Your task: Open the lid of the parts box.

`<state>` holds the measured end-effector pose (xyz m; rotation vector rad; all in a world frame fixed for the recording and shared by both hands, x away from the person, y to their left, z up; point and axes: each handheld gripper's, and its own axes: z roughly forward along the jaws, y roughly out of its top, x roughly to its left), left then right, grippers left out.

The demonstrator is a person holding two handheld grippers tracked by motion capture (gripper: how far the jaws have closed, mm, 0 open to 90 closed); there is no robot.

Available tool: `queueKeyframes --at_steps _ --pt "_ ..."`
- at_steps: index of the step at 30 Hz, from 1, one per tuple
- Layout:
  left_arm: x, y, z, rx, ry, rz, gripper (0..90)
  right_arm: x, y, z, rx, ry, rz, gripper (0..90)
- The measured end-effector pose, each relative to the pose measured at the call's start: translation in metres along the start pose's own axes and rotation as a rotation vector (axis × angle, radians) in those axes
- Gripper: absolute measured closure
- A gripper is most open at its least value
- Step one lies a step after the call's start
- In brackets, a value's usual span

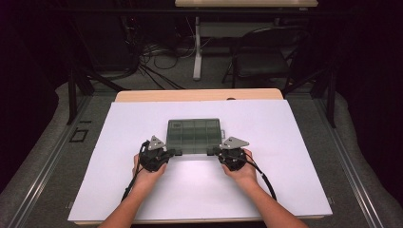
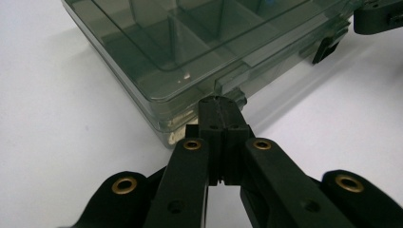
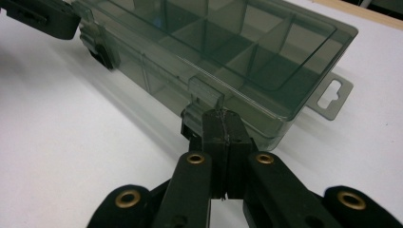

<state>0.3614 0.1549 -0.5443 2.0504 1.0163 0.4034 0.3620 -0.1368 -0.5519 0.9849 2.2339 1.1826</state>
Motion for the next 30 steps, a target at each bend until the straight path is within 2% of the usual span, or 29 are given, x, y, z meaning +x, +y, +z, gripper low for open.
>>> queueKeyframes --at_steps 4,5,9,15,19,23,24,27,30 --pt "0.001 0.002 -0.004 -0.037 0.006 -0.023 90.0 0.000 0.005 -0.004 -0.054 -0.006 0.009 90.0" --pt "0.001 0.002 -0.005 -0.050 0.012 -0.029 90.0 -0.001 0.006 -0.007 -0.044 -0.010 0.013 90.0" --pt "0.003 0.003 -0.007 -0.064 0.027 -0.038 90.0 -0.003 0.007 -0.008 -0.063 -0.010 0.031 90.0" --pt "0.006 0.004 -0.008 -0.074 0.027 -0.061 90.0 -0.004 0.008 -0.009 -0.059 -0.014 0.025 90.0" --pt "0.008 0.005 -0.010 -0.073 0.021 -0.070 90.0 -0.006 0.008 -0.009 -0.058 -0.021 0.037 90.0" --pt "0.011 0.007 -0.010 -0.087 0.018 -0.096 90.0 -0.009 0.010 -0.009 -0.053 -0.028 0.038 90.0" --pt "0.012 0.008 -0.010 -0.090 0.014 -0.118 90.0 -0.010 0.011 -0.009 -0.050 -0.029 0.046 90.0" --pt "0.017 0.011 -0.009 -0.089 0.010 -0.148 90.0 -0.012 0.015 -0.008 -0.060 -0.036 0.046 90.0" --pt "0.020 0.018 -0.012 -0.098 0.016 -0.155 90.0 -0.013 0.021 -0.008 -0.055 -0.034 0.049 90.0"
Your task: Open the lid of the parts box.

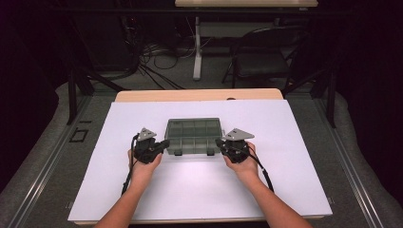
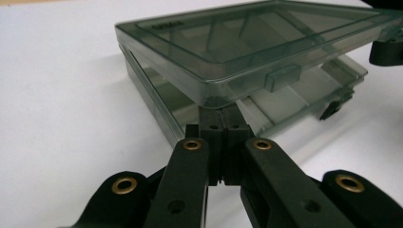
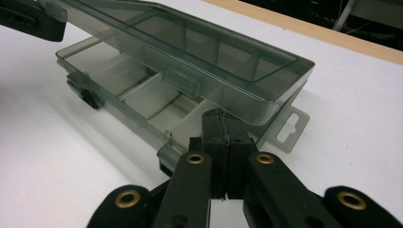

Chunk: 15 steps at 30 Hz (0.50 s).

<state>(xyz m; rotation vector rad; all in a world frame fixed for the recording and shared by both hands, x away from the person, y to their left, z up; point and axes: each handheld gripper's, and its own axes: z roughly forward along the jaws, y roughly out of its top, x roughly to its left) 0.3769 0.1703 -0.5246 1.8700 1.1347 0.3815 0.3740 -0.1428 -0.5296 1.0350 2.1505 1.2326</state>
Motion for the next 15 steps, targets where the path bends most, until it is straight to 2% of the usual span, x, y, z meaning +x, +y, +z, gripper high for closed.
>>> queueKeyframes --at_steps 4,10,11,12,15 --pt "0.004 0.011 0.001 0.000 0.005 -0.021 90.0 -0.004 0.010 0.003 -0.005 -0.003 0.021 90.0" --pt "0.009 0.033 0.001 0.000 0.010 -0.021 90.0 -0.014 0.037 0.008 -0.004 -0.003 0.064 90.0" --pt "0.010 0.036 0.001 -0.001 0.015 -0.022 90.0 -0.014 0.037 0.008 -0.004 -0.003 0.064 90.0" --pt "0.011 0.040 0.002 0.002 0.019 -0.022 90.0 -0.018 0.045 0.008 -0.005 -0.004 0.079 90.0" --pt "0.015 0.051 0.004 0.013 0.027 -0.026 90.0 -0.021 0.052 0.010 0.000 -0.004 0.095 90.0"
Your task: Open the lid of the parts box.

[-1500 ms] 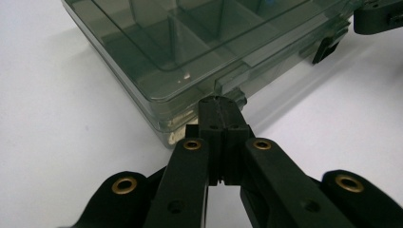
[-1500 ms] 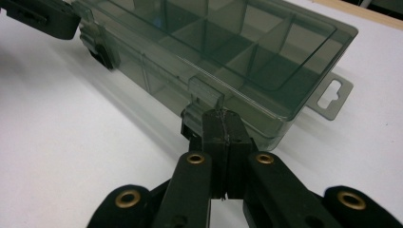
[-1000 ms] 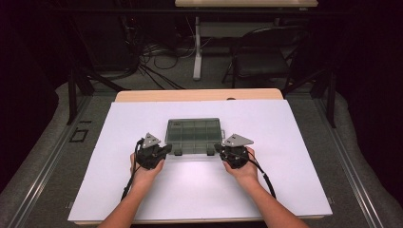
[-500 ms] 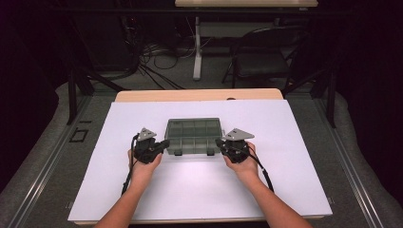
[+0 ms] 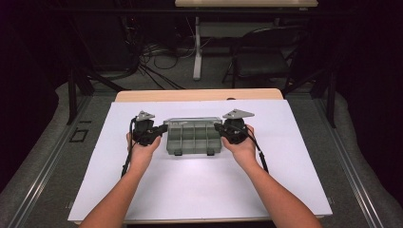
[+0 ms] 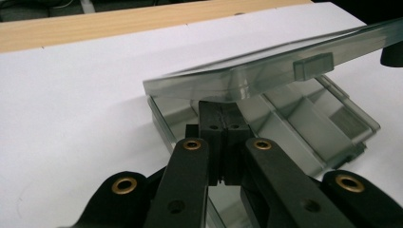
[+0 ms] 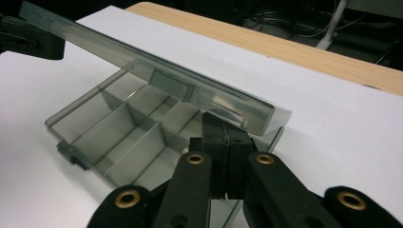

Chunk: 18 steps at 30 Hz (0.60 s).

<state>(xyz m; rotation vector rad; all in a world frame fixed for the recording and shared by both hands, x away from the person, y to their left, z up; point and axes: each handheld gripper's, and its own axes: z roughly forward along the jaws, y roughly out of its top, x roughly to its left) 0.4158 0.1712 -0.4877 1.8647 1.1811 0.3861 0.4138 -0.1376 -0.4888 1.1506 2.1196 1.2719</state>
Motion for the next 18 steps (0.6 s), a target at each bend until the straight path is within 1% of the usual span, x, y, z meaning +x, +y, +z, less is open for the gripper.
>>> queueKeyframes --at_steps 2,3,6,7,8,11,14,16,18 --pt "0.002 0.006 0.002 0.010 0.004 0.004 90.0 -0.004 0.009 0.003 0.009 -0.013 0.004 90.0" --pt "0.002 0.009 0.003 0.014 0.007 0.005 90.0 -0.004 0.009 0.003 0.009 -0.013 0.004 90.0" --pt "0.002 0.018 0.006 0.011 0.011 -0.005 90.0 -0.007 0.016 0.006 0.015 -0.029 0.006 90.0" --pt "0.001 0.020 0.007 0.012 0.010 -0.014 90.0 -0.008 0.018 0.008 0.016 -0.031 0.010 90.0" --pt "0.001 0.024 0.009 0.013 0.017 -0.003 90.0 -0.010 0.020 0.010 0.012 -0.031 0.012 90.0" --pt "0.000 0.031 0.011 0.014 0.026 -0.003 90.0 -0.013 0.026 0.014 0.017 -0.038 0.030 90.0" --pt "0.000 0.038 0.014 0.009 0.032 -0.009 90.0 -0.014 0.029 0.015 0.011 -0.046 0.031 90.0" --pt "0.000 0.042 0.015 0.006 0.039 -0.016 90.0 -0.015 0.033 0.015 0.005 -0.050 0.038 90.0" --pt "0.001 0.044 0.016 0.007 0.036 -0.022 90.0 -0.017 0.037 0.016 0.001 -0.052 0.048 90.0"
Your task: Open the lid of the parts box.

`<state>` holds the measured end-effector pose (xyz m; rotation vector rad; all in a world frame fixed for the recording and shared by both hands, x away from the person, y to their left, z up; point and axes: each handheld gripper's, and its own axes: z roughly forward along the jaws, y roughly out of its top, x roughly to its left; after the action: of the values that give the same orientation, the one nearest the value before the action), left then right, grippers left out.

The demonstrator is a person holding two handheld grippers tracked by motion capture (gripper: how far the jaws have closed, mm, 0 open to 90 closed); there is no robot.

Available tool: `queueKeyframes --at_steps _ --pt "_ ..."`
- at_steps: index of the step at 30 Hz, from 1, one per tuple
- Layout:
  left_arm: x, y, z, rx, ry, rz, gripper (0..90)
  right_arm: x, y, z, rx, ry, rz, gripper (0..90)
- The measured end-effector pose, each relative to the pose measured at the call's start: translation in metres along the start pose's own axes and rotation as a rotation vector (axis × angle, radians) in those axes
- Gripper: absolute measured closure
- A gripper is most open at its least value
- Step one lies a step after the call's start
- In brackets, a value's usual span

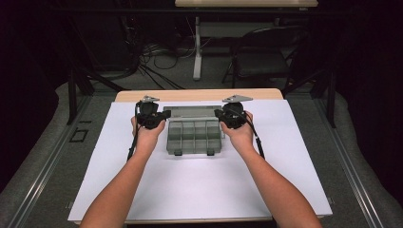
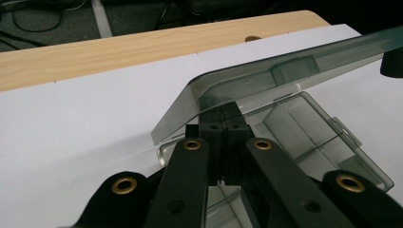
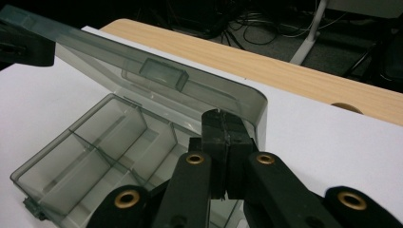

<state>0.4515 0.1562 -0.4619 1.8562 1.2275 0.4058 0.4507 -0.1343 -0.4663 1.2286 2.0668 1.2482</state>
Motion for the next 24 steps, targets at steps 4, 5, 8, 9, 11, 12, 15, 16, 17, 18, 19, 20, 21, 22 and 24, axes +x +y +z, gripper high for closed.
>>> queueKeyframes --at_steps 4,5,8,9,11,12,15,16,17,18,19,20,21,22,24 --pt "0.002 0.002 0.001 -0.003 0.002 -0.004 90.0 -0.002 0.002 0.000 -0.011 0.005 0.001 89.0" --pt "0.002 0.002 0.001 -0.003 0.005 -0.003 90.0 -0.002 0.001 0.000 -0.009 0.005 -0.001 88.7" --pt "0.002 0.002 0.002 -0.005 0.008 -0.004 90.0 -0.002 0.000 -0.001 -0.005 0.005 -0.007 87.6" --pt "0.002 0.002 0.002 -0.004 0.009 -0.001 90.0 -0.002 0.000 -0.002 -0.006 0.005 -0.011 86.9" --pt "0.003 0.002 0.001 -0.002 0.007 0.000 90.0 -0.002 -0.002 -0.005 -0.013 0.012 -0.011 85.3" --pt "0.003 0.002 0.001 -0.001 0.008 0.001 90.0 -0.002 -0.004 -0.009 -0.019 0.014 -0.020 82.8" --pt "0.003 0.002 0.001 -0.001 0.009 0.004 90.0 -0.003 -0.007 -0.013 -0.032 0.012 -0.039 80.5" --pt "0.003 0.002 0.001 -0.003 0.012 0.004 90.0 -0.003 -0.009 -0.016 -0.034 0.008 -0.047 79.6" --pt "0.003 0.002 0.001 -0.002 0.012 0.004 90.0 -0.004 -0.011 -0.018 -0.039 0.004 -0.058 78.5" --pt "0.003 0.002 0.001 -0.003 0.012 0.004 90.0 -0.005 -0.012 -0.019 -0.049 0.001 -0.065 77.3" --pt "0.002 0.002 0.001 -0.003 0.012 0.003 90.0 -0.006 -0.014 -0.020 -0.054 -0.006 -0.075 75.8" --pt "0.002 0.002 0.001 -0.003 0.013 0.004 90.0 -0.009 -0.016 -0.021 -0.062 -0.016 -0.089 72.2" --pt "0.002 0.002 0.001 -0.003 0.013 0.004 90.0 -0.009 -0.016 -0.021 -0.062 -0.016 -0.089 72.2" --pt "0.002 0.002 0.001 -0.003 0.013 0.003 90.0 -0.010 -0.017 -0.020 -0.059 -0.020 -0.092 70.9" --pt "0.002 0.002 0.001 -0.003 0.013 0.003 90.0 -0.015 -0.017 -0.016 -0.058 -0.024 -0.096 69.4"
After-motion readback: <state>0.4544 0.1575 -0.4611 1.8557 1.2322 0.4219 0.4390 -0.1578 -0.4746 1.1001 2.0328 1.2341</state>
